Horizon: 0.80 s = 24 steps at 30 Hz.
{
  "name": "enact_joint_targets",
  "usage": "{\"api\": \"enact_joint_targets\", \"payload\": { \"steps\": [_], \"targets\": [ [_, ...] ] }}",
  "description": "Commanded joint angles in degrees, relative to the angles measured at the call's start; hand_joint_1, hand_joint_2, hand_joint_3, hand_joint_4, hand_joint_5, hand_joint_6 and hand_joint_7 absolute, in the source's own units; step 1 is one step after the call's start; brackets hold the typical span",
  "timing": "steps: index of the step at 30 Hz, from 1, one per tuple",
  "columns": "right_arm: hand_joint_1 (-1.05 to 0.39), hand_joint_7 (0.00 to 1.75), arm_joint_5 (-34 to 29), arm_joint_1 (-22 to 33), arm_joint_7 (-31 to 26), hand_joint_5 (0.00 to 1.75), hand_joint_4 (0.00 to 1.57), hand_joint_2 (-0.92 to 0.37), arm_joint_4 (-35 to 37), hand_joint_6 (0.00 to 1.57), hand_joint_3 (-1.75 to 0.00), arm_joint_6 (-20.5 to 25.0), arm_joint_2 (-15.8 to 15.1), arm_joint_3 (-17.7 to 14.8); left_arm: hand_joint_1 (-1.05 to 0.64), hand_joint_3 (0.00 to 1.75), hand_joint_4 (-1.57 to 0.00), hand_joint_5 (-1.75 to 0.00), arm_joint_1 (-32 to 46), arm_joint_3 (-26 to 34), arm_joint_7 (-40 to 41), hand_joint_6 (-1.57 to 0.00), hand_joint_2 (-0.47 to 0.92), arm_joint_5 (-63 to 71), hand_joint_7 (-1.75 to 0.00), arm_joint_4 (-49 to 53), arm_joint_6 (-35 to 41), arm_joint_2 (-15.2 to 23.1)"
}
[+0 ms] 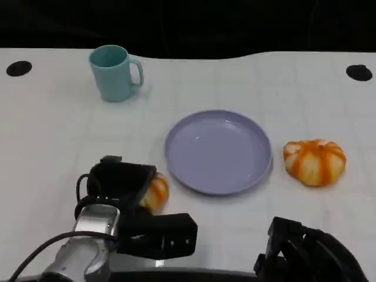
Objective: Grasp the bread from the table and place it into the plate.
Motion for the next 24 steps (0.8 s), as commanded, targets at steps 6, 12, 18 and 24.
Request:
{"api": "enact_joint_targets", "payload": {
  "steps": [6,12,18,24],
  "targets": [
    [-0.71,1.4,0.48,0.27,0.06,1.6,0.88,-0.92,-0.62,0.78,-0.24,0.02,-0.83,-0.74,-0.33,0.44,-0.75,-1.4,2.25,-2.7,11.49,-1.13,0.92,-2.62,-0.08,12.95,-5.37,1.62],
    [-0.72,1.39,0.25,0.32,-0.28,1.6,0.88,-0.92,-0.79,0.77,-0.25,0.09,-0.92,-0.81,-0.28,0.39,-0.72,-1.72,1.45,-1.78,19.74,-0.92,0.92,-5.49,-0.76,16.83,-10.06,1.53],
    [-0.71,1.39,0.42,0.1,0.46,1.59,0.87,-0.92,-0.14,0.77,-0.25,-0.69,-0.82,-1.08,-0.24,0.4,-0.81,-1.75,0.91,-0.64,29.39,-0.54,0.91,-7.91,-1.72,19.3,-15.62,1.83],
    [-0.71,1.38,0.73,-0.14,1.22,1.61,0.87,-0.92,0.65,0.77,-0.24,-0.85,-0.72,-1.29,-0.24,0.35,-0.79,-1.75,1.84,0.94,35.38,-0.57,0.92,-9.37,-1.7,15.54,-19.02,3.36]
  ]
}}
